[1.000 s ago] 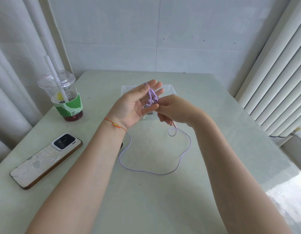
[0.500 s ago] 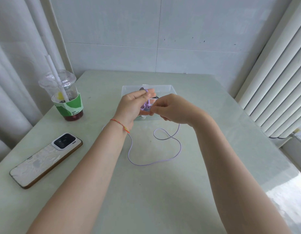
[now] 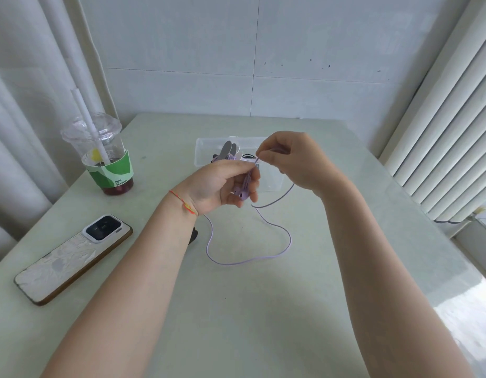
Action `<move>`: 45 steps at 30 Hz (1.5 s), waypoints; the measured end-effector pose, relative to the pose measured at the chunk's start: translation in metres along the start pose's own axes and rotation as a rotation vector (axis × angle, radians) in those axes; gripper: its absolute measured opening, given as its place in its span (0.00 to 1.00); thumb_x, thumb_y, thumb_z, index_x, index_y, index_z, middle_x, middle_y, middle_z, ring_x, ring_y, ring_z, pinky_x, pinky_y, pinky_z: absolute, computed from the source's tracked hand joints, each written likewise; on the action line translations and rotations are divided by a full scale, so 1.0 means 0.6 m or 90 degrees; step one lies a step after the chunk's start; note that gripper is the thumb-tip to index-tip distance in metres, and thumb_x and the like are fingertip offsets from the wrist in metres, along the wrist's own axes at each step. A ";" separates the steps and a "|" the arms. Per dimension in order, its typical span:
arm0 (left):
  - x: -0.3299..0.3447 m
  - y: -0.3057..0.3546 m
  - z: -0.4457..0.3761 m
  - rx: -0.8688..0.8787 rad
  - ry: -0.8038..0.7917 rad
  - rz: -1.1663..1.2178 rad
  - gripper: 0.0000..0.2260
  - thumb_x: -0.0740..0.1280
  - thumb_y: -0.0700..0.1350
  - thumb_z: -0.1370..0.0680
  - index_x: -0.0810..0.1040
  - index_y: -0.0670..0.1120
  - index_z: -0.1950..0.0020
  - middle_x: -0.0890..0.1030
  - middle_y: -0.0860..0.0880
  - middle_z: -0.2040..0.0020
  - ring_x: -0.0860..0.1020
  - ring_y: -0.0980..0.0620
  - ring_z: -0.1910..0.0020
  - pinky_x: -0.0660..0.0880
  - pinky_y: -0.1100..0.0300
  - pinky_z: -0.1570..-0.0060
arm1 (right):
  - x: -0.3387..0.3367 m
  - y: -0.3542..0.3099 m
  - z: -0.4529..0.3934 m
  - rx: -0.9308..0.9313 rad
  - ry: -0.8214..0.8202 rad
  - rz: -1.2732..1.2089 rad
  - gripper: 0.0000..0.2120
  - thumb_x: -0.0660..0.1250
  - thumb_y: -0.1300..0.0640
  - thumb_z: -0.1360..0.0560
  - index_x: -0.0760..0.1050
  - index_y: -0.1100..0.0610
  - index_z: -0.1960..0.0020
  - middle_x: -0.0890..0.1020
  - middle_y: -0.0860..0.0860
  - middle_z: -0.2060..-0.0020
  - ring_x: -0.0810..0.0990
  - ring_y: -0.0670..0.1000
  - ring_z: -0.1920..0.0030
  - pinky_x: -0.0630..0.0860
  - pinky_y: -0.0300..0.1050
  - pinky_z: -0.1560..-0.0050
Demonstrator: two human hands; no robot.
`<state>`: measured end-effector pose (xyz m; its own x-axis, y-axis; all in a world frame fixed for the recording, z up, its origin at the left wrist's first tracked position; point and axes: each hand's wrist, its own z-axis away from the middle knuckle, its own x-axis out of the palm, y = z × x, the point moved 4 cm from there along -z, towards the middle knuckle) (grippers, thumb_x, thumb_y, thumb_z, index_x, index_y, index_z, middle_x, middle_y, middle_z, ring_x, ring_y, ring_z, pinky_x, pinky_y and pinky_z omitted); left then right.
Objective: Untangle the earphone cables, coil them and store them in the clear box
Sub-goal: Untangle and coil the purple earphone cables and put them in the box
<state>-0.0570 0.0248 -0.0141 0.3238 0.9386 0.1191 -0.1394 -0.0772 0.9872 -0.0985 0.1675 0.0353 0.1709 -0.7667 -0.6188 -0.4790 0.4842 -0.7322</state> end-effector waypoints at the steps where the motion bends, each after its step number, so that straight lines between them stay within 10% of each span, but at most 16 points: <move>1: 0.000 0.000 0.002 0.001 -0.001 0.007 0.12 0.57 0.47 0.18 0.76 0.44 0.56 0.80 0.48 0.65 0.81 0.49 0.65 0.77 0.61 0.70 | -0.001 0.000 0.000 -0.003 0.001 -0.003 0.03 0.68 0.61 0.24 0.80 0.57 0.52 0.78 0.43 0.66 0.72 0.34 0.71 0.68 0.28 0.66; 6: 0.004 0.010 0.004 0.050 0.015 0.129 0.14 0.58 0.46 0.18 0.79 0.41 0.55 0.83 0.47 0.65 0.83 0.48 0.66 0.81 0.50 0.51 | 0.005 0.001 0.003 0.013 -0.011 -0.048 0.04 0.67 0.57 0.24 0.81 0.56 0.53 0.77 0.48 0.67 0.69 0.41 0.73 0.67 0.33 0.69; 14: -0.007 0.037 0.009 0.177 0.025 0.339 0.12 0.56 0.39 0.19 0.77 0.43 0.40 0.83 0.47 0.44 0.82 0.50 0.44 0.80 0.66 0.60 | 0.036 0.000 0.012 0.059 -0.094 -0.061 0.16 0.63 0.53 0.21 0.76 0.44 0.67 0.76 0.50 0.70 0.67 0.46 0.75 0.65 0.36 0.72; 18: -0.021 0.032 0.000 0.196 0.090 0.349 0.11 0.56 0.39 0.17 0.77 0.42 0.42 0.83 0.45 0.45 0.82 0.47 0.44 0.80 0.66 0.60 | 0.042 -0.005 0.012 0.066 -0.142 -0.027 0.10 0.63 0.51 0.20 0.81 0.46 0.57 0.74 0.50 0.71 0.66 0.46 0.75 0.65 0.34 0.74; 30: -0.038 0.014 -0.009 0.190 0.234 0.152 0.13 0.58 0.41 0.17 0.78 0.45 0.37 0.81 0.47 0.40 0.81 0.49 0.45 0.78 0.63 0.66 | 0.059 -0.017 0.026 0.079 -0.284 0.120 0.16 0.60 0.47 0.20 0.79 0.58 0.45 0.72 0.48 0.72 0.65 0.45 0.80 0.64 0.33 0.78; 38: -0.030 -0.003 -0.016 0.130 0.266 -0.004 0.12 0.57 0.36 0.18 0.79 0.43 0.45 0.82 0.54 0.61 0.79 0.59 0.66 0.77 0.63 0.62 | 0.037 -0.031 0.025 0.041 -0.206 0.080 0.10 0.62 0.56 0.22 0.80 0.59 0.56 0.74 0.51 0.72 0.73 0.52 0.77 0.69 0.36 0.73; 45: -0.010 -0.005 -0.017 0.080 0.154 -0.059 0.12 0.57 0.36 0.19 0.80 0.44 0.49 0.83 0.50 0.60 0.82 0.52 0.58 0.79 0.50 0.49 | 0.012 -0.018 0.015 0.072 -0.096 -0.028 0.11 0.61 0.57 0.21 0.78 0.62 0.57 0.76 0.52 0.72 0.78 0.55 0.74 0.78 0.50 0.65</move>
<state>-0.0680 0.0230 -0.0188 0.0946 0.9954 0.0132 0.0029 -0.0135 0.9999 -0.0844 0.1606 0.0362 0.3208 -0.7207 -0.6145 -0.3692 0.5023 -0.7819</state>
